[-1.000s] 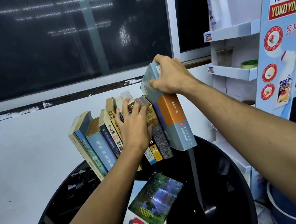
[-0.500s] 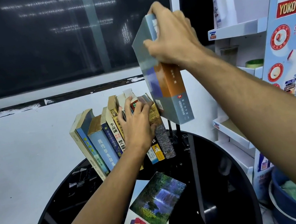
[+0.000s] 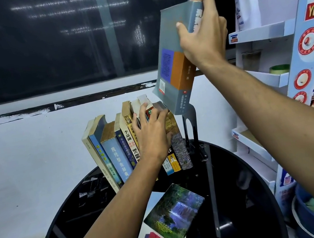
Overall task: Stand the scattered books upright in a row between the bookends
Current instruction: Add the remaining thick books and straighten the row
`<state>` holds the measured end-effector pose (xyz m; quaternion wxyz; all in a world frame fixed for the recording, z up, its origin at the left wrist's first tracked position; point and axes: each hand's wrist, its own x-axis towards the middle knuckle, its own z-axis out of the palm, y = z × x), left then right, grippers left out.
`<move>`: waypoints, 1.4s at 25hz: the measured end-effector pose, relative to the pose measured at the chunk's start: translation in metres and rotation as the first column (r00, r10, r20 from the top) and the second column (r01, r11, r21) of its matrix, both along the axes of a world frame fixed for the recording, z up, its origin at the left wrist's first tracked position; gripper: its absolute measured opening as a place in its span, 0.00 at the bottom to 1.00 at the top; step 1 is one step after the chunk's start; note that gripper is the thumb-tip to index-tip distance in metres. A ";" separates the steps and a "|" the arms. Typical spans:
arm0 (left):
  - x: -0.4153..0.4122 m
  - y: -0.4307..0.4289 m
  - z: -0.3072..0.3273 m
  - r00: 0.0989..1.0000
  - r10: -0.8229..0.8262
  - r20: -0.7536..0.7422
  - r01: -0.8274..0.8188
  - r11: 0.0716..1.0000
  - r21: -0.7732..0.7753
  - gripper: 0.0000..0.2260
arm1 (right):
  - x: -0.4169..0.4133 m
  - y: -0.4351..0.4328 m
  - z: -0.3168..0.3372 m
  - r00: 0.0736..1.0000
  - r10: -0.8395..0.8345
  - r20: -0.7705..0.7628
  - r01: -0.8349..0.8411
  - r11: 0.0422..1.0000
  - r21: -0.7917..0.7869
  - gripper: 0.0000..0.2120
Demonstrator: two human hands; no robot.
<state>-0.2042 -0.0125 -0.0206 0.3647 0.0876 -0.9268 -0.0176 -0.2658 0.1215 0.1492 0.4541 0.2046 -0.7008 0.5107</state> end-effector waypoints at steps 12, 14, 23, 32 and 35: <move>-0.002 -0.002 -0.002 1.000 -0.003 -0.013 0.003 1.000 -0.011 0.31 | -0.037 0.017 -0.025 0.986 0.004 0.168 -0.011 0.999 0.041 0.22; -0.002 -0.003 -0.003 1.000 -0.004 -0.020 0.004 1.000 -0.011 0.31 | -0.032 0.012 -0.036 0.985 -0.003 0.174 -0.014 0.995 0.096 0.22; -0.003 -0.002 -0.002 1.000 0.017 -0.012 -0.017 1.000 -0.019 0.31 | -0.021 -0.008 -0.113 0.997 -0.073 0.022 0.065 0.966 0.250 0.21; -0.004 -0.002 -0.003 1.000 0.016 -0.019 -0.016 0.999 -0.029 0.30 | -0.026 -0.016 -0.178 0.999 0.006 -0.049 0.009 0.954 0.299 0.21; -0.004 -0.001 -0.003 1.000 0.010 -0.013 -0.010 0.999 -0.030 0.30 | -0.029 -0.010 -0.186 1.000 -0.001 0.025 -0.006 0.961 0.275 0.21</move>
